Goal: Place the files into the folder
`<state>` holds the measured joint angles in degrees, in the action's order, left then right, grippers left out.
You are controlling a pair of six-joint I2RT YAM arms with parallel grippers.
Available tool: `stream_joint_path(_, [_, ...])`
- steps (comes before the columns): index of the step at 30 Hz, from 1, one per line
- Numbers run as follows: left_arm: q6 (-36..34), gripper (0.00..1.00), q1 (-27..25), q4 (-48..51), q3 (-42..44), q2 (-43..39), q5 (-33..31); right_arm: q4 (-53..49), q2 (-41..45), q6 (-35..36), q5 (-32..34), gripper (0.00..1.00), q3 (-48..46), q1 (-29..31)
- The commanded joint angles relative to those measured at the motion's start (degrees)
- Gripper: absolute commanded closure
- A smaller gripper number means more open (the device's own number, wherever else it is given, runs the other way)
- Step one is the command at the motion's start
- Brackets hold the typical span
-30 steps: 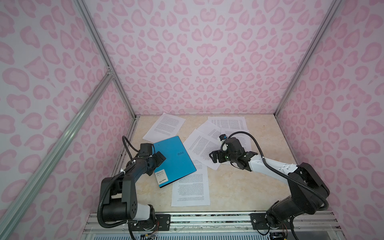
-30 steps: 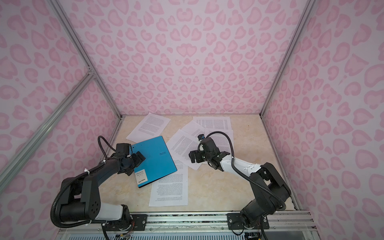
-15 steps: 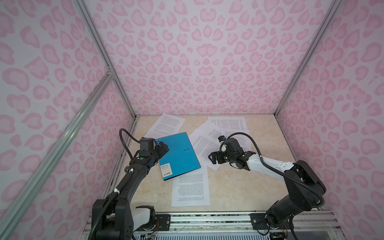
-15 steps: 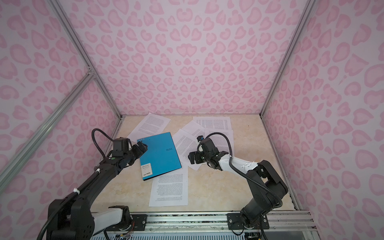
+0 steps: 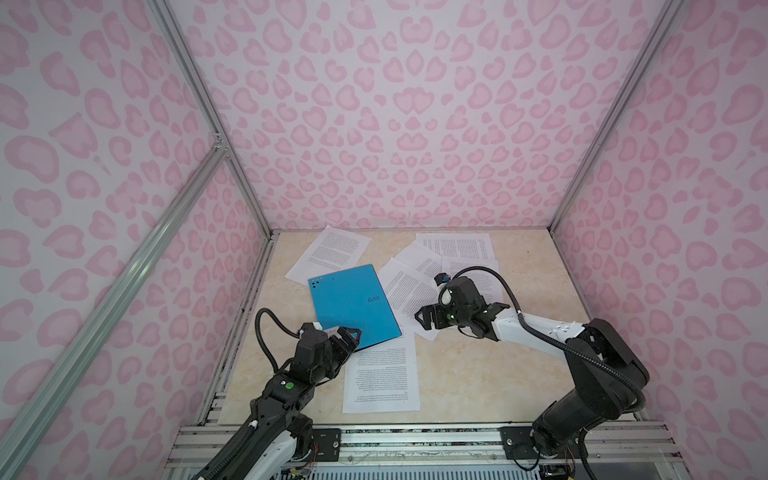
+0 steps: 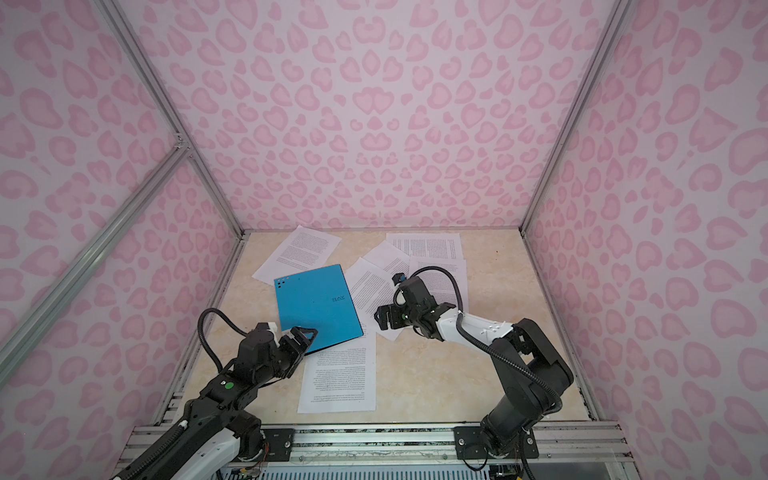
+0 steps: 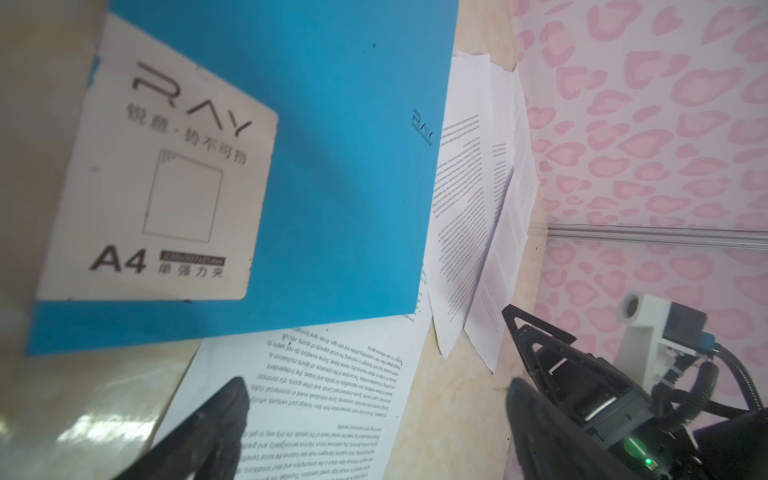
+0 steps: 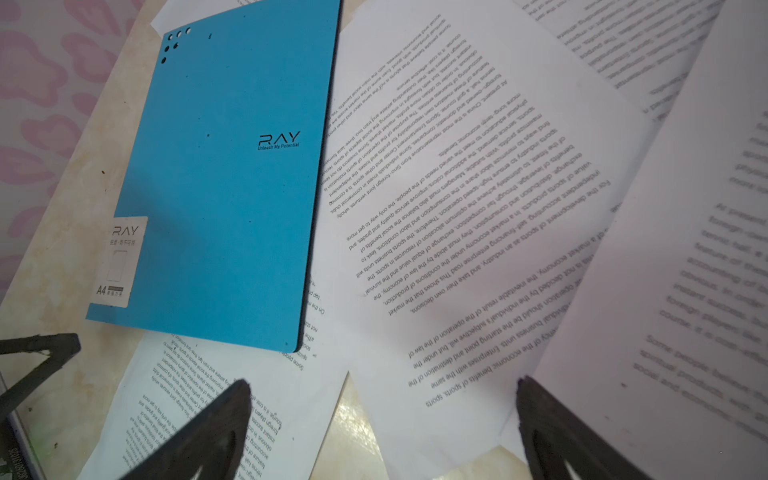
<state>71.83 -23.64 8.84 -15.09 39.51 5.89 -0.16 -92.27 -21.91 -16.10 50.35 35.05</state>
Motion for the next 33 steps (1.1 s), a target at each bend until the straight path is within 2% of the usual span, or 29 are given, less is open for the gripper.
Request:
stream_joint_path(1, [6.2, 0.02, -1.3, -5.6, 1.2, 4.0, -1.3, 0.9, -0.6, -0.2, -0.9, 0.01, -0.2, 0.0])
stream_joint_path(7, [7.9, 0.02, -2.6, -15.0, 2.8, 9.7, -2.6, 0.7, -0.6, 0.0, -1.1, 0.01, 0.1, -0.1])
stream_joint_path(18, [9.2, 0.03, -2.6, -19.4, 4.6, 10.5, -4.6, 0.6, -0.7, -0.1, -1.7, 0.01, 0.2, 0.0])
stream_joint_path(33, [11.0, 0.03, -2.6, -35.8, 9.5, 15.4, -5.9, 1.1, -2.9, -0.6, -4.5, 0.02, 1.1, 0.2])
